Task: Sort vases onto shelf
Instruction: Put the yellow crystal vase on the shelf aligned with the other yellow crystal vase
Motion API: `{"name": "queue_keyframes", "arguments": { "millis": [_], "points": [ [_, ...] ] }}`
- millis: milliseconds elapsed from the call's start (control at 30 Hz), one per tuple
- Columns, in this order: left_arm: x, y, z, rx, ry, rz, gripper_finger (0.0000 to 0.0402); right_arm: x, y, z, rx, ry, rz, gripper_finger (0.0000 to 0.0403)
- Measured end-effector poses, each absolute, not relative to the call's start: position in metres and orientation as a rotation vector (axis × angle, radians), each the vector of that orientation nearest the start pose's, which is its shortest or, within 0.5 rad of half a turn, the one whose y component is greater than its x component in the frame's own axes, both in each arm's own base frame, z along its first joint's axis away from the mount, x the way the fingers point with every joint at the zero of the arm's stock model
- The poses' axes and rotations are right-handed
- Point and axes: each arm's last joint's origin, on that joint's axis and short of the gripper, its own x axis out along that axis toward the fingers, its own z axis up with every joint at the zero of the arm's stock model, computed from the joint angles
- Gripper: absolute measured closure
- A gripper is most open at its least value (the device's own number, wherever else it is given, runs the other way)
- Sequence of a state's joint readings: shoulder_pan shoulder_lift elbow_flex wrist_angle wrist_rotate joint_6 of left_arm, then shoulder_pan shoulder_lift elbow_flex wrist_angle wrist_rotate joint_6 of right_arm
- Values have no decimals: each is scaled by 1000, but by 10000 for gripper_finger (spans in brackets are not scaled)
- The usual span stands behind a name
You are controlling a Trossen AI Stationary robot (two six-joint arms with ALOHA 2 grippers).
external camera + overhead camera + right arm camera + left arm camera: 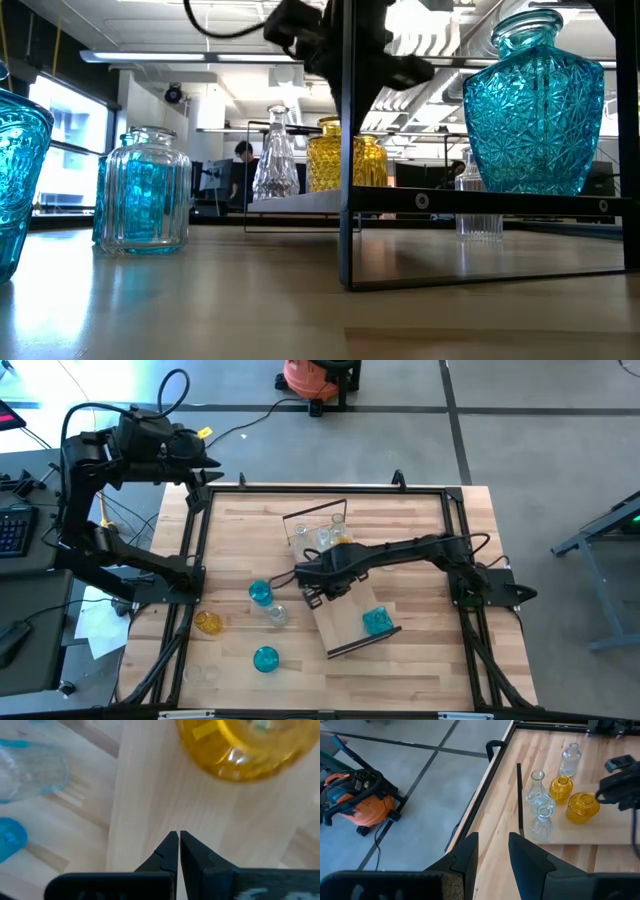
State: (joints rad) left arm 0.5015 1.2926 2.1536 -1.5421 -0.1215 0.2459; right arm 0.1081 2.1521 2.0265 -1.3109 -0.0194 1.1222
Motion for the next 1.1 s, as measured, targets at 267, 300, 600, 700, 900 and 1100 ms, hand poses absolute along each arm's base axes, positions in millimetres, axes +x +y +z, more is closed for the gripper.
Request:
{"name": "queue_keyframes", "arguments": {
  "millis": [267, 300, 600, 700, 900, 1100],
  "points": [
    [118, 69, 521, 98, 749, 510, 300, 428, 23, 254, 815, 1308, -708, 403],
    [118, 69, 521, 98, 749, 510, 300, 428, 20, 254, 808, 1313, -709, 403],
    [118, 69, 521, 98, 750, 510, 300, 428, 6, 254, 786, 1323, -703, 403],
    [118, 69, 521, 98, 750, 510, 300, 428, 4, 254, 783, 1323, -700, 403],
    [118, 69, 521, 98, 750, 510, 300, 430, 2, 254, 788, 1294, -698, 403],
    [118, 69, 521, 98, 750, 510, 300, 433, -1, 254, 793, 1257, -708, 403]
  ]
}}
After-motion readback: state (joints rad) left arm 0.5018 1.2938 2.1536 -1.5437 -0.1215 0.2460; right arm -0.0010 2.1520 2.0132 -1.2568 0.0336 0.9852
